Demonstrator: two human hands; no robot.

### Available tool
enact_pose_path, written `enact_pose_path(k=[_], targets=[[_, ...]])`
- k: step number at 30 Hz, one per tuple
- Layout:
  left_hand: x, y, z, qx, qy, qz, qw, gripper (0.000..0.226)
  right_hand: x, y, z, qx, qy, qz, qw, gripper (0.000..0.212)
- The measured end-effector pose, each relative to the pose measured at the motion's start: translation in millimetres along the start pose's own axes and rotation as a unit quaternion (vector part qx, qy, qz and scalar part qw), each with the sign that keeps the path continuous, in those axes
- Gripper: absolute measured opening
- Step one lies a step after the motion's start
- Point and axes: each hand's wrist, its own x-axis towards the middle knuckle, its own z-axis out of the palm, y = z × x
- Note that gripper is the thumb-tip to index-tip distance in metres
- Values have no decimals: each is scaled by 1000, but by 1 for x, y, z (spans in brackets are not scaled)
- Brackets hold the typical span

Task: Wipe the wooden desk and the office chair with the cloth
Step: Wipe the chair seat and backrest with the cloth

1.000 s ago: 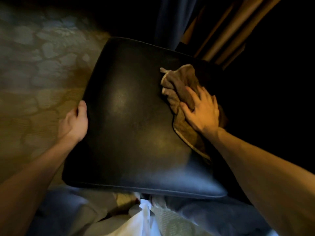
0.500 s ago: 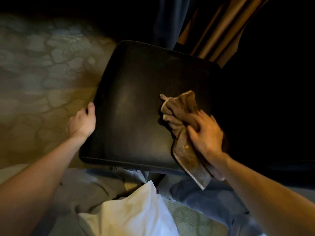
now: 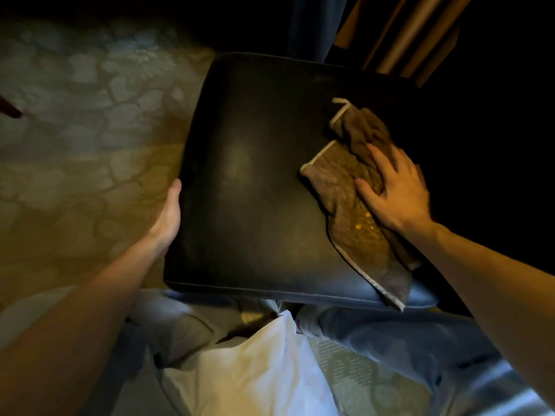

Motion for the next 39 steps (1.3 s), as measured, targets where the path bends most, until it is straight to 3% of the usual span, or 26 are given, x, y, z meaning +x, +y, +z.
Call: enact_pose_path(k=[3,7,10,16,18,21,23,24,27,29,31,33,36,39], targets=[[-22,13,15,-3,-9,-2,1000,103,-23,3,1,48,39,23,998,78],[-43,18,29,-39,13,-17,999,86,-71,-5,5,68,61,39,995,72],[-24,-6,22,-75,28,-30,996,109,-100,-35,11,51,78,40,995,70],[3,-52,14,-115,35,-54,991,128,-134,-159,41,90,87,-14,992,68],[-27,-40,26,-98,17,-52,994,111,-137,-191,48,87,79,-57,991,66],[-70,-20,52,-44,-2,-13,999,53,-130,-205,47,91,30,-150,984,56],[-72,-22,52,-51,32,8,998,45,-123,-194,38,97,32,-202,974,48],[-68,-21,50,-65,34,19,997,54,-119,-182,33,89,53,-216,971,46],[-2,-48,22,-78,27,-31,996,109,-99,-113,5,37,97,-183,978,44],[31,-65,9,-76,37,-64,994,125,-83,-48,-23,-30,118,-133,984,43],[32,-63,7,-69,39,-68,994,128,-70,4,-55,-72,112,-87,987,51],[29,-59,4,-62,35,-70,995,127,-65,29,-69,-30,59,-51,997,67],[26,-54,4,-72,26,-78,994,122,-68,41,-50,-35,-14,12,999,79],[16,-46,9,-81,17,-62,995,117,-71,37,-22,-85,12,51,995,77]])
